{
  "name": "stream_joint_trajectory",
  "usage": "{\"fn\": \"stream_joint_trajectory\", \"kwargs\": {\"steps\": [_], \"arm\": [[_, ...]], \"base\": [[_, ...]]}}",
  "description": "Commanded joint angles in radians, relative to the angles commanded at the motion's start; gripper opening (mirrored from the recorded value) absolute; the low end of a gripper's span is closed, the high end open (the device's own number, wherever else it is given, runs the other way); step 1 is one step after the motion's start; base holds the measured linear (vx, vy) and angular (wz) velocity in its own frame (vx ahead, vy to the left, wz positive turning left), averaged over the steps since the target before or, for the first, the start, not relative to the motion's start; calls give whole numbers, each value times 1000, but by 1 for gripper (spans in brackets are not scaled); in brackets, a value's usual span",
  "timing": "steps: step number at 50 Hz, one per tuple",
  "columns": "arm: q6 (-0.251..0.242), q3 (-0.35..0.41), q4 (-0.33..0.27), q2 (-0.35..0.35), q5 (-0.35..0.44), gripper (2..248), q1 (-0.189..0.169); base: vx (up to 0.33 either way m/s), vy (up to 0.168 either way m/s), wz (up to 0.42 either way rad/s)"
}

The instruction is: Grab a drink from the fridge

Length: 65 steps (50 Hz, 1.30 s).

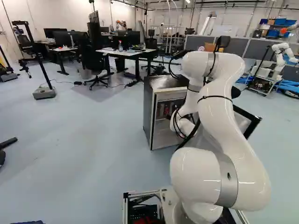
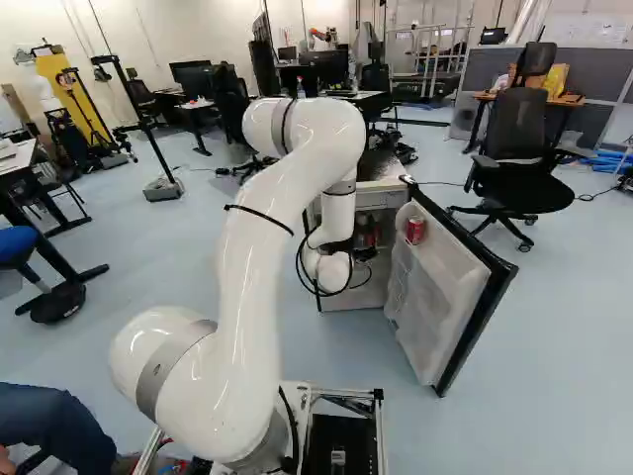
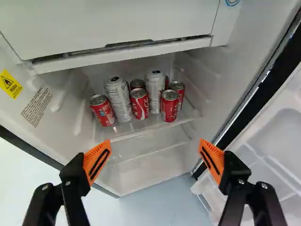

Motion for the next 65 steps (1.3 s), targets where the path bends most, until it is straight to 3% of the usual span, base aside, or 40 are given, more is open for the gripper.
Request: {"fn": "stream_joint_trajectory", "kwargs": {"steps": [50,65], "arm": [[0,-244,0,-232,124,247,-9],[0,-299,0,-261,130,247,-16]], "base": [[0,0,0],[0,0,0]]}}
